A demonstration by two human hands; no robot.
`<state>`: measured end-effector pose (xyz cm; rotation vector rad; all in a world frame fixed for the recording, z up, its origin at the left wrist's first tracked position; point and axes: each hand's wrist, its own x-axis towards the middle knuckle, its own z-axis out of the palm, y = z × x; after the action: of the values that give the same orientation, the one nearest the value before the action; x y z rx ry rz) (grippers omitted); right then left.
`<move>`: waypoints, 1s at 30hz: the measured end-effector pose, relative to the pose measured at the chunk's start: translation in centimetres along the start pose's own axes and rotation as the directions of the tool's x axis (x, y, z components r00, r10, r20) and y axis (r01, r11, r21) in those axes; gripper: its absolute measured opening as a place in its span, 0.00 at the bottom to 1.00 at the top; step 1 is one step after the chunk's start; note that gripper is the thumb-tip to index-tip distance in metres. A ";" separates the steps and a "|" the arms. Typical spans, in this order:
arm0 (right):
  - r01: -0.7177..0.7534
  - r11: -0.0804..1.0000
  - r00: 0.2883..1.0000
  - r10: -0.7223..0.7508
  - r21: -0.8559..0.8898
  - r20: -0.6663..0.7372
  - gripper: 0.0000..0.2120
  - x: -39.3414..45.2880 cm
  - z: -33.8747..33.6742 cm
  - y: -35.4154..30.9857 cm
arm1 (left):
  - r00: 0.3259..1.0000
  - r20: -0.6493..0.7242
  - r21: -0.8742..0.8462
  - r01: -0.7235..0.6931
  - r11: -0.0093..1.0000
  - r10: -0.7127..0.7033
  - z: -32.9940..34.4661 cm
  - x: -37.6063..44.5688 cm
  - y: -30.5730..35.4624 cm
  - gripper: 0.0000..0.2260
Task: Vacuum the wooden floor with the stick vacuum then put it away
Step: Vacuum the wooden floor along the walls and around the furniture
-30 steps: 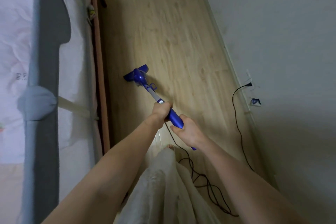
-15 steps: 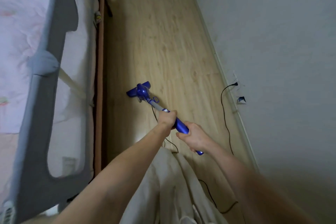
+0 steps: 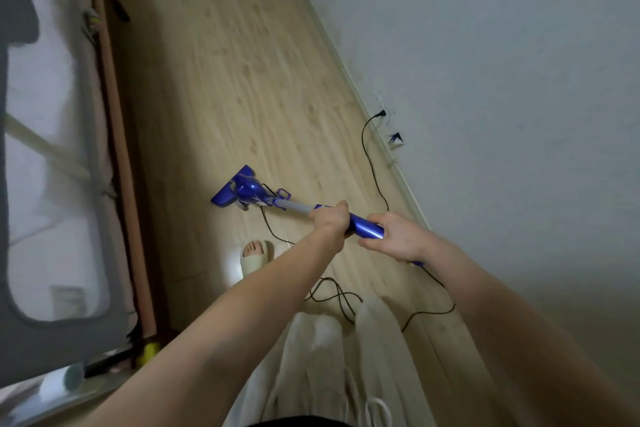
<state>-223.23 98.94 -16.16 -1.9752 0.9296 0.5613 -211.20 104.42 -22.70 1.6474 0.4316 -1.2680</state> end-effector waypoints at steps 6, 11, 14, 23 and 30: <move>0.038 0.998 0.999 -0.038 0.040 -0.003 0.08 2.8 1.2 -2.5 | 0.996 -0.076 0.030 -0.041 0.999 0.043 -2.6 1.7 2.1 0.22; 0.072 0.993 0.997 -0.074 0.095 0.015 0.09 5.6 4.6 -6.4 | 0.985 -0.156 0.102 -0.060 0.993 0.075 -7.4 4.1 3.9 0.20; 0.086 0.994 0.994 -0.091 0.072 0.058 0.08 5.4 3.9 -8.2 | 0.988 -0.143 0.081 -0.051 0.995 0.062 -8.7 4.1 4.6 0.14; 0.054 0.998 0.997 -0.053 -0.022 0.059 0.10 4.9 3.0 -9.0 | 0.994 -0.103 0.011 -0.024 1.000 0.025 -8.5 2.3 5.6 0.05; 0.068 0.995 0.997 -0.069 -0.072 -0.023 0.09 5.3 6.2 -11.2 | 0.996 -0.085 0.006 -0.037 0.999 0.037 -11.8 2.8 6.0 0.08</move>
<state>-211.37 106.05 -17.32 -2.0745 0.8643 0.5386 -199.31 110.83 -22.51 1.7103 0.4483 -1.1758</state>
